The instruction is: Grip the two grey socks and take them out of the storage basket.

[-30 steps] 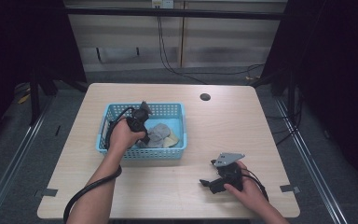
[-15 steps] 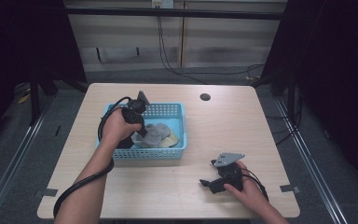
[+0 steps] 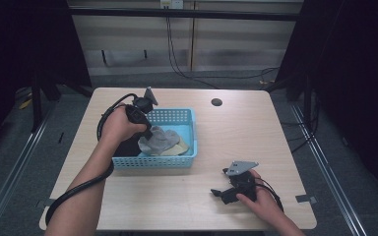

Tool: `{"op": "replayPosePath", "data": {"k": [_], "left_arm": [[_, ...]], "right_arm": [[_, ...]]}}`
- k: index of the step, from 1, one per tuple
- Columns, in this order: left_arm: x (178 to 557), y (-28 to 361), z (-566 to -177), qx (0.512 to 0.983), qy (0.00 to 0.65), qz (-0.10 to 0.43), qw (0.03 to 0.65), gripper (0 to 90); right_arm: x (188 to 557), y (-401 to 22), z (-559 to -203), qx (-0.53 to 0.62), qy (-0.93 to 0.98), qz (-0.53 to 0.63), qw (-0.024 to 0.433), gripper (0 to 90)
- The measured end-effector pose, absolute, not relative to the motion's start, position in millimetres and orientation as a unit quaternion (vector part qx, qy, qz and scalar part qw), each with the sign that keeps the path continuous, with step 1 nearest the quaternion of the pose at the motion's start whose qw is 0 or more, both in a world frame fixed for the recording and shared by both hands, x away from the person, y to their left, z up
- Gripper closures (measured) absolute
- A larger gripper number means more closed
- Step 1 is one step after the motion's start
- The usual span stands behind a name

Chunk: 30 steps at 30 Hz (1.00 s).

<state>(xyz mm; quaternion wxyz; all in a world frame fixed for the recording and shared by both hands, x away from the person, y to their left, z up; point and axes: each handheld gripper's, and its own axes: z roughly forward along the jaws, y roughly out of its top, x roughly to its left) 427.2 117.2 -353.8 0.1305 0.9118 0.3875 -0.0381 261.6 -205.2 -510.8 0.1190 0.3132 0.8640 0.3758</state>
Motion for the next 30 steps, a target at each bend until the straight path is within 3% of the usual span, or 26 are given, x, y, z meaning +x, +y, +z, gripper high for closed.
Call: {"op": "replayPosePath", "data": {"k": [15,30], "left_arm": [[406,108,-326,0.931,0.339,-0.062,0.121,84.3],[364,96,-331,0.947,0.29,-0.082,0.111,84.3]], "right_arm": [[262,-205,-511,0.313,0.864,0.376,0.119,11.6],[262,-205,-511,0.313,0.864,0.376,0.12,11.5]]}}
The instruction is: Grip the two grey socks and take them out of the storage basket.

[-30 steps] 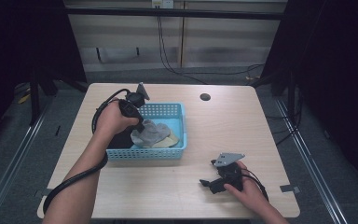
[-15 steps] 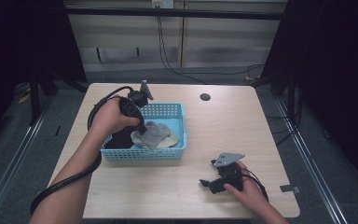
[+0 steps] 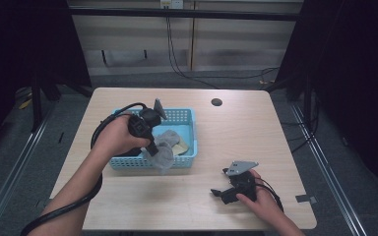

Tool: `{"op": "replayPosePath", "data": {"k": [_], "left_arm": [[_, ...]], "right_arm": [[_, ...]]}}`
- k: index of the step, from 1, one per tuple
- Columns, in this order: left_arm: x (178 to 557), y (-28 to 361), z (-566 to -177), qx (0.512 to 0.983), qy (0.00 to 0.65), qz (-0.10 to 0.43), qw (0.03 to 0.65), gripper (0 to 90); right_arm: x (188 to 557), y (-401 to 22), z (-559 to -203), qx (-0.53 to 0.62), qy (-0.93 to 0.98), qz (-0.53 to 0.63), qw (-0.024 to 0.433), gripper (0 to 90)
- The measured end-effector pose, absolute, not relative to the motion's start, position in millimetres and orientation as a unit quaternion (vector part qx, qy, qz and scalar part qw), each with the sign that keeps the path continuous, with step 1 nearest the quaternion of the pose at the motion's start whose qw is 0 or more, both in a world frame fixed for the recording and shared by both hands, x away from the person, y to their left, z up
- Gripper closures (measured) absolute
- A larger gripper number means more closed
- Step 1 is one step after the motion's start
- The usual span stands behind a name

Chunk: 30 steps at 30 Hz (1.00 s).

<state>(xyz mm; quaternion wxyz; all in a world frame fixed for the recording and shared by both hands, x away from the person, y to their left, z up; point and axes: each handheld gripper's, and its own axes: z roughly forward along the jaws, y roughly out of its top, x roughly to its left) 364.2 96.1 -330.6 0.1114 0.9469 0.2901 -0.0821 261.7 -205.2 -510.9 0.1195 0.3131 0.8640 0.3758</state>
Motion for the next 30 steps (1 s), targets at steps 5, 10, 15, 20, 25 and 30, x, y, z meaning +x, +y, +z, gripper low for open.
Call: {"op": "replayPosePath", "data": {"k": [5,10,15,20,25,30], "left_arm": [[352,91,-343,0.95,0.277,-0.092,0.112,84.2],[343,84,-358,0.953,0.269,-0.094,0.107,84.0],[338,79,-378,0.954,0.264,-0.098,0.103,83.9],[336,78,-392,0.954,0.262,-0.103,0.1,83.7],[333,77,-399,0.955,0.257,-0.108,0.104,83.4],[330,76,-407,0.954,0.257,-0.107,0.107,81.9]], "right_arm": [[262,-205,-511,0.313,0.864,0.376,0.119,11.5],[262,-205,-511,0.313,0.864,0.376,0.12,11.6],[262,-205,-511,0.313,0.864,0.376,0.12,11.5],[261,-205,-511,0.315,0.864,0.375,0.118,11.5],[261,-205,-511,0.314,0.864,0.375,0.118,11.5],[261,-205,-511,0.314,0.864,0.375,0.118,11.6]]}}
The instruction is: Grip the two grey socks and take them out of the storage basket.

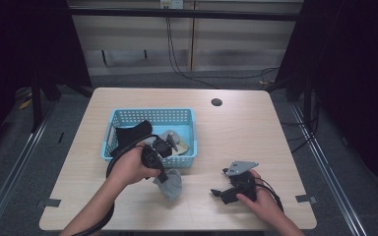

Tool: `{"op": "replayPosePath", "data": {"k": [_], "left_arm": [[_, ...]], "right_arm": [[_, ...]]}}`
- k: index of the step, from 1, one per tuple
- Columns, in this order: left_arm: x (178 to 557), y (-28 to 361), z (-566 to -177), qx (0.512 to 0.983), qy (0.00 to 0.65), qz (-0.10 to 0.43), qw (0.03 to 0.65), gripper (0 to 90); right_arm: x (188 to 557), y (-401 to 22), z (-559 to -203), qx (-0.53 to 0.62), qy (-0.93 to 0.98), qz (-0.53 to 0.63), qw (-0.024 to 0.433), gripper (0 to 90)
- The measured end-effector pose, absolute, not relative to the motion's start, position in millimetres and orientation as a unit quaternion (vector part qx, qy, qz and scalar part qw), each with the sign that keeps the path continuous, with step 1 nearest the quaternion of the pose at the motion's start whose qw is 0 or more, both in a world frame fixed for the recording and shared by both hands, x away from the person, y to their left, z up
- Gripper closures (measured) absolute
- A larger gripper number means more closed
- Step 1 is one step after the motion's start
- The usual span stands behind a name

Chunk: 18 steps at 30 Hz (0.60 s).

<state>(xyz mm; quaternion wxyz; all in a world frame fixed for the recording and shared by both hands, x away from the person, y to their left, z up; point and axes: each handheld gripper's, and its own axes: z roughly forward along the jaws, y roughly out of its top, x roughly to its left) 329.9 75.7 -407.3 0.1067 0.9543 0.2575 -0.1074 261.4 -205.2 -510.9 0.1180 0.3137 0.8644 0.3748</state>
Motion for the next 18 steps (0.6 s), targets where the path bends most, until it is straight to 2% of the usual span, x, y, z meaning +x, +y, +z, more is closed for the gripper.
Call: {"op": "replayPosePath", "data": {"k": [2,8,13,18], "left_arm": [[330,76,-409,0.953,0.262,-0.11,0.106,74.8],[332,79,-398,0.946,0.28,-0.115,0.121,64.9],[341,83,-376,0.941,0.29,-0.097,0.144,57.6],[357,85,-362,0.937,0.304,-0.065,0.159,45.4]], "right_arm": [[261,-205,-511,0.314,0.864,0.375,0.118,11.5],[261,-205,-511,0.314,0.864,0.375,0.118,11.6],[261,-205,-511,0.315,0.864,0.375,0.118,11.6],[262,-205,-511,0.313,0.864,0.376,0.119,11.5]]}}
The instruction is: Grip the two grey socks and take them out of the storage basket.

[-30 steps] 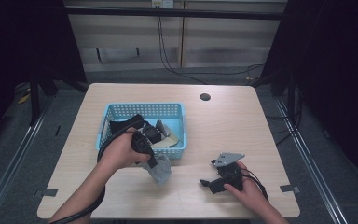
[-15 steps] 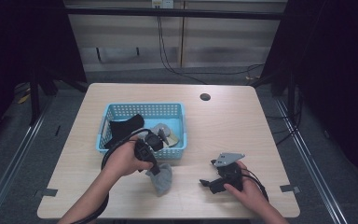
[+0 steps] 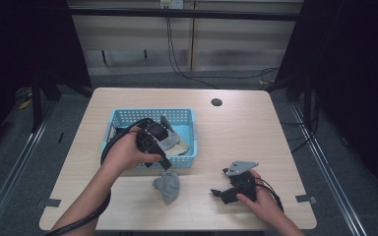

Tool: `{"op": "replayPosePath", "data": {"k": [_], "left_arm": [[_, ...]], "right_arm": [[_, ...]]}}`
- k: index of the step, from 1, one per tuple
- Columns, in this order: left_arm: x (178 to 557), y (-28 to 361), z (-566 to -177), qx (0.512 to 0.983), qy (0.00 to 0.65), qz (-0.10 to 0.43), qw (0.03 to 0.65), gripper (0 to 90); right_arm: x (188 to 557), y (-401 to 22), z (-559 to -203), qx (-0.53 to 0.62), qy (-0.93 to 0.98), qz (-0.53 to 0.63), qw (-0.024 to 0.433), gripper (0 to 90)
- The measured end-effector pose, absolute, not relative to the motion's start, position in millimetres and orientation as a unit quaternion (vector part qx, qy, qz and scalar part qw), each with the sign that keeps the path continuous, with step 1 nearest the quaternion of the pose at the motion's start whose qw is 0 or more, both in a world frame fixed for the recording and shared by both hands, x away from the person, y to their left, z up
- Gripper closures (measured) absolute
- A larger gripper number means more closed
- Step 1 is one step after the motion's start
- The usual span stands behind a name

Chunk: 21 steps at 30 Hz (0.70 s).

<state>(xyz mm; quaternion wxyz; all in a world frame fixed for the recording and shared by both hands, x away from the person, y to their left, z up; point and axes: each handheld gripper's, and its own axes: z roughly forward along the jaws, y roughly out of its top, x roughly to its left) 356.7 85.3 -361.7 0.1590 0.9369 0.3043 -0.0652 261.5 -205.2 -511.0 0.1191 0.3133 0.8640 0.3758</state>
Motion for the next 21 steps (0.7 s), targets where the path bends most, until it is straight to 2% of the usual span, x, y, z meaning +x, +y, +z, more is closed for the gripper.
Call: {"op": "replayPosePath", "data": {"k": [4,9,21], "left_arm": [[371,88,-362,0.935,0.314,-0.04,0.162,34.9],[391,93,-368,0.929,0.325,-0.016,0.175,30.5],[427,93,-389,0.91,0.366,0.009,0.195,29.0]], "right_arm": [[261,-205,-511,0.313,0.864,0.376,0.12,11.5],[262,-205,-511,0.313,0.864,0.376,0.12,11.6],[262,-205,-511,0.312,0.864,0.376,0.12,11.5]]}}
